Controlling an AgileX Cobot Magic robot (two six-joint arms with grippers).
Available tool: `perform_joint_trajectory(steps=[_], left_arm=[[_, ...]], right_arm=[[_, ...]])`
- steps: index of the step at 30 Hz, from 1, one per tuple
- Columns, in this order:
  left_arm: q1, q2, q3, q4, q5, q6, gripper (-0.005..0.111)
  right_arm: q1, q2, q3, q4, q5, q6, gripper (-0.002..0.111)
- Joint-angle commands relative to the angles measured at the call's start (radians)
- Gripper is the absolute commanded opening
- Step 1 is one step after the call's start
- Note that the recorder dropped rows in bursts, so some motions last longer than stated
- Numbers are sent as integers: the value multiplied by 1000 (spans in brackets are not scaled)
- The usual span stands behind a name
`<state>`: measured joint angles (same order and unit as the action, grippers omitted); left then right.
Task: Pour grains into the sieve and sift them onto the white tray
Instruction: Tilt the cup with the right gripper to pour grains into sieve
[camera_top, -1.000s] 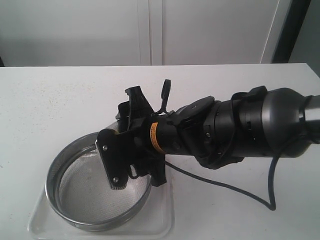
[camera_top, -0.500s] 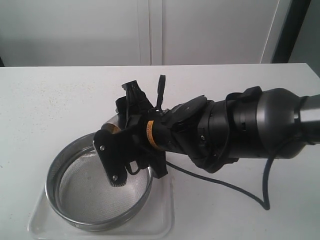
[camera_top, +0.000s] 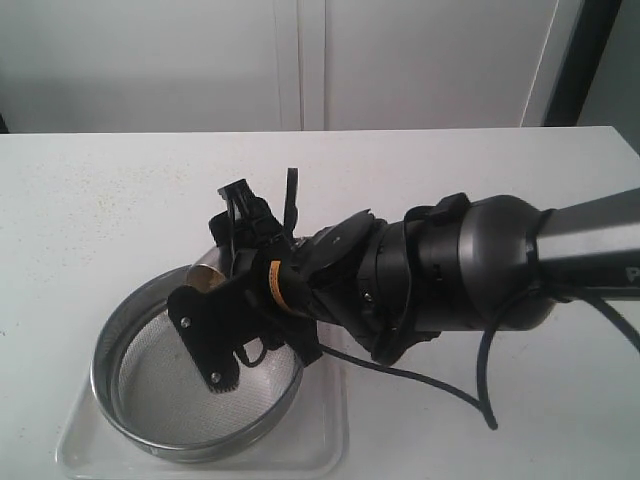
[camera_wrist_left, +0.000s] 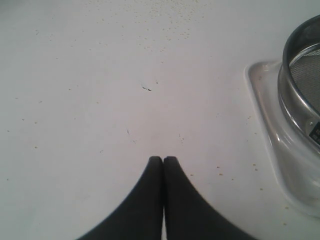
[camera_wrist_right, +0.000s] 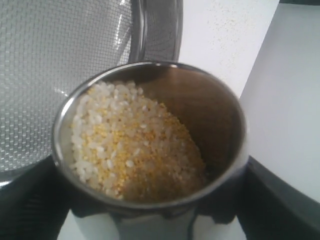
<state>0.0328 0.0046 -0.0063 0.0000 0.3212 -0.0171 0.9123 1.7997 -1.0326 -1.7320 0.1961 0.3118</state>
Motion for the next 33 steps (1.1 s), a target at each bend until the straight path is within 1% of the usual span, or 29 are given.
perform_joint_trajectory(steps=[1, 11, 33], left_arm=[[-6, -5, 6, 0, 9, -1, 0], [-6, -5, 6, 0, 9, -1, 0], [-6, -5, 6, 0, 9, -1, 0]], right_arm=[[15, 16, -6, -12, 55, -4, 0], [34, 28, -6, -12, 113, -55, 0], [46, 28, -6, -12, 133, -103, 0]])
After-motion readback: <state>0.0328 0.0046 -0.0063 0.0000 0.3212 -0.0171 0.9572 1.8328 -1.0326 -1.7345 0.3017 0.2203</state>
